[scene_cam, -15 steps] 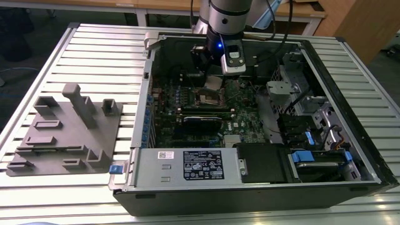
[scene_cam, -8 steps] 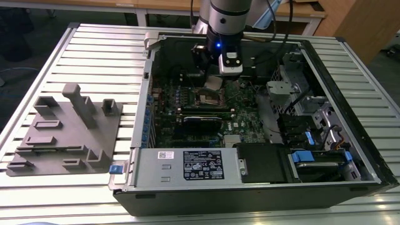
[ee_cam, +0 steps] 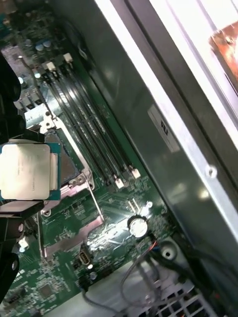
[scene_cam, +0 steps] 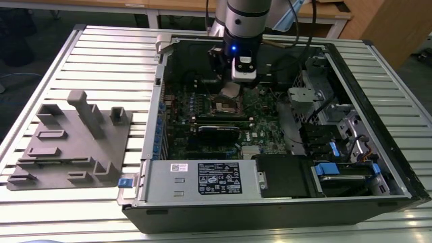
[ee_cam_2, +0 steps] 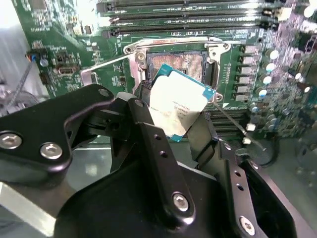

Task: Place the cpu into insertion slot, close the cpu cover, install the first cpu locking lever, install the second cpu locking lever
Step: 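Place the cpu into insertion slot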

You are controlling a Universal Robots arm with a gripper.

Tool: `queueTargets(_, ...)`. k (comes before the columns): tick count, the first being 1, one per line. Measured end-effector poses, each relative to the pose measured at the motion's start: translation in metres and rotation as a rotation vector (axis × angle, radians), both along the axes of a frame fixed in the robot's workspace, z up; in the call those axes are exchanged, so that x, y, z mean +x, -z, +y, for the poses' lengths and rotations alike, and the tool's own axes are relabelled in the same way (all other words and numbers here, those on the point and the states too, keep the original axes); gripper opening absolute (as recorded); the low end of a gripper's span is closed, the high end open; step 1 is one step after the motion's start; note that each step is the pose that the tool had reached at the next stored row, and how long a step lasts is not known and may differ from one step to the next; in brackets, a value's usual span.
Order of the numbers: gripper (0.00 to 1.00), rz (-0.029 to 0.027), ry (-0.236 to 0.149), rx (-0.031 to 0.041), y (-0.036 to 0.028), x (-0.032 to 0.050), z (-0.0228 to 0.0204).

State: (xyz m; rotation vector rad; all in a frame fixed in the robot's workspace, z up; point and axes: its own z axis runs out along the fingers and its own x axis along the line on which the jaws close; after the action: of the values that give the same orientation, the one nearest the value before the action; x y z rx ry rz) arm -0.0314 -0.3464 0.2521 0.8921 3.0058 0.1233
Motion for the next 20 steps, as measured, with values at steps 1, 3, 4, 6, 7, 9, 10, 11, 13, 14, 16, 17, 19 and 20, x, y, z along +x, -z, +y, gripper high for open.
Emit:
queueTargets(1, 0.54, 0.0, 0.018, 0.0, 0.0, 0.0, 0.0)
queueTargets(3, 0.54, 0.0, 0.054, -0.0001, 0.0, 0.0, 0.0)
queueTargets(4, 0.54, 0.0, 0.072, -0.0001, 0.0, 0.0, 0.0)
queueTargets(6, 0.54, 0.0001, 0.091, 0.0, 0.0001, 0.0, 0.0)
queueTargets(7, 0.54, 0.0, 0.091, 0.0, 0.0001, 0.0, 0.0)
queueTargets(9, 0.54, 0.0, 0.091, -0.0001, 0.0001, 0.0, 0.0)
queueTargets(10, 0.54, 0.0, 0.091, 0.0, 0.0001, 0.0, 0.0)
queueTargets(11, 0.54, 0.0, 0.093, -0.0001, 0.0001, 0.0, 0.0)
queueTargets(13, 0.54, 0.0, 0.115, 0.0, 0.0002, 0.0, 0.0)
queueTargets(14, 0.54, 0.0001, 0.134, -0.0001, 0.0004, 0.0, 0.0001)
queueTargets(16, 0.54, 0.0, 0.17, -0.0001, 0.0007, 0.0, 0.0)
queueTargets(17, 0.54, 0.0, 0.188, 0.0, 0.001, 0.0, 0.0)
queueTargets(19, 0.54, 0.0, 0.224, 0.0, 0.0013, 0.0, 0.0)
queueTargets(20, 0.54, 0.0, 0.242, 0.0, 0.0016, 0.0, 0.0)
